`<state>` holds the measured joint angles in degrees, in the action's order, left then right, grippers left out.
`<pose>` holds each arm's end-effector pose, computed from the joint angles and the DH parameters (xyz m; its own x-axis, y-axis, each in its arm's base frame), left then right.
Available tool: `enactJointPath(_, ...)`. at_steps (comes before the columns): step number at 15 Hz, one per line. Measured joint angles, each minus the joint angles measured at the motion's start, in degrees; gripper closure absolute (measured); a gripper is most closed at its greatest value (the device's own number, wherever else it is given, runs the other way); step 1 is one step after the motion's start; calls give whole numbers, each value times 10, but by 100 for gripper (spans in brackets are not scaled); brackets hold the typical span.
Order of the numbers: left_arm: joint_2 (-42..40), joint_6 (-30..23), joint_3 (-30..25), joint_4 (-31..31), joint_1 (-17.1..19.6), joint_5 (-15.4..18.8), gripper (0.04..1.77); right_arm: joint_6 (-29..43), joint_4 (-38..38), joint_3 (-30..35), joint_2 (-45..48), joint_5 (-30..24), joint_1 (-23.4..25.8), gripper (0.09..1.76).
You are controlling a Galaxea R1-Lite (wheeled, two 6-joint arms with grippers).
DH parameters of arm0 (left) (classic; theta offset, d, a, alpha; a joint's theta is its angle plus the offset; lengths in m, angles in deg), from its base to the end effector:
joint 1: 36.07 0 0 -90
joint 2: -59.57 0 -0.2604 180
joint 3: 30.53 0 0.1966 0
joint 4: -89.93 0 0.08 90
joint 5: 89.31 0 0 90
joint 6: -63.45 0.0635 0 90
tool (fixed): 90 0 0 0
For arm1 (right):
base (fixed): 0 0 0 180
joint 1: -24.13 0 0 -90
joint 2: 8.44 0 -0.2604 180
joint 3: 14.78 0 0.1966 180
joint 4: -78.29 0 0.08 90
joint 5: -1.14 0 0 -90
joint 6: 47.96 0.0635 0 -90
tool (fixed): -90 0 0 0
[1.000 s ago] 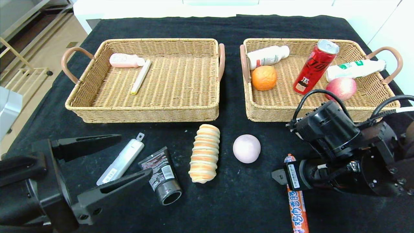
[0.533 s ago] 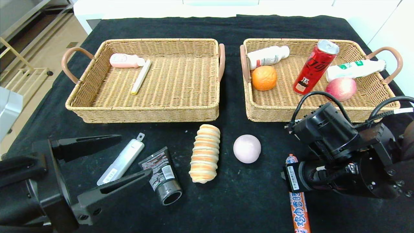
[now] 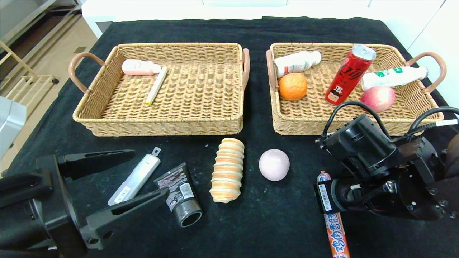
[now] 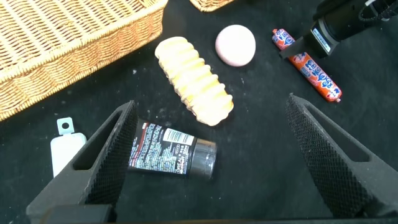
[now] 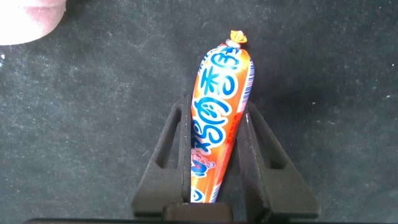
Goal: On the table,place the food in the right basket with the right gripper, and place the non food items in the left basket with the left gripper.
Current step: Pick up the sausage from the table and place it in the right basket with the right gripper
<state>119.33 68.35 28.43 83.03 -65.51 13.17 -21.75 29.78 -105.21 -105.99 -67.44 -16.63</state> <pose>0.1728 -0.1133 0.2032 0.7364 -0.6638 -0.1308 0.6739 0.7367 0.0558 0.2483 0.1834 0.1189 0.6365 0.0665 -0.7684 -0.1291 0.9914 -0.0211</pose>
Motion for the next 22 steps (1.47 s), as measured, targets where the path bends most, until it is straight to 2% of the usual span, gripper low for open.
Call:
enactJointPath(8, 1, 1, -1, -1, 0, 0, 9, 0, -16, -7, 4, 0, 0, 132)
enactJointPath(14, 1, 1, -2, -2, 0, 0, 9, 16, -104, -78, 28, -2, -1, 133)
enactJointPath(19, 1, 1, -2, -2, 0, 0, 9, 18, -108, -101, 48, -2, 7, 133)
enactJointPath(22, 1, 1, -2, -2, 0, 1, 9, 33, -108, -128, 61, -2, 28, 133)
